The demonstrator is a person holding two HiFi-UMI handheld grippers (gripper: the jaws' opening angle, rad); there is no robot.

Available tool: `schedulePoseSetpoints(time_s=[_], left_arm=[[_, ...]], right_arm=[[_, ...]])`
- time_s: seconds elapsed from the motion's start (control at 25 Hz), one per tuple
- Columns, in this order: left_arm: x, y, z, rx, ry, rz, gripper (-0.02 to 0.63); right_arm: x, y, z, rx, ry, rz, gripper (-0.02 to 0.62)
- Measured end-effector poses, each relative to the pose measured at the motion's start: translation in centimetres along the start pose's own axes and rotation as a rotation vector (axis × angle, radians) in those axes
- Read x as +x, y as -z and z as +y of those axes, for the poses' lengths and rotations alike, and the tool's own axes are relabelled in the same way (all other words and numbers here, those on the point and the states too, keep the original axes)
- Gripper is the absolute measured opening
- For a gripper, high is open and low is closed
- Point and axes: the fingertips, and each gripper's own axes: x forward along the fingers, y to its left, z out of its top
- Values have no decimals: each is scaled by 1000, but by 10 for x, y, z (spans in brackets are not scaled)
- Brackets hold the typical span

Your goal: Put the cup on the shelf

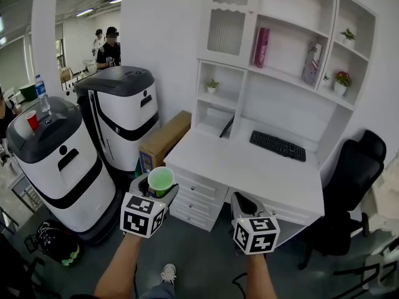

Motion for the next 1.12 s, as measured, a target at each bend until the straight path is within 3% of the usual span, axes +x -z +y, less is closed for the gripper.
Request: schedulePoseSetpoints(time_s=[0.6,1.12], left_arm=[[118,-28,83,5,99,-11,312],[184,-35,131,-2,164,-17,312]], right_arm=[[128,-48,-17,-2,68,13,26],[194,-64,-27,-5,132,31,25]])
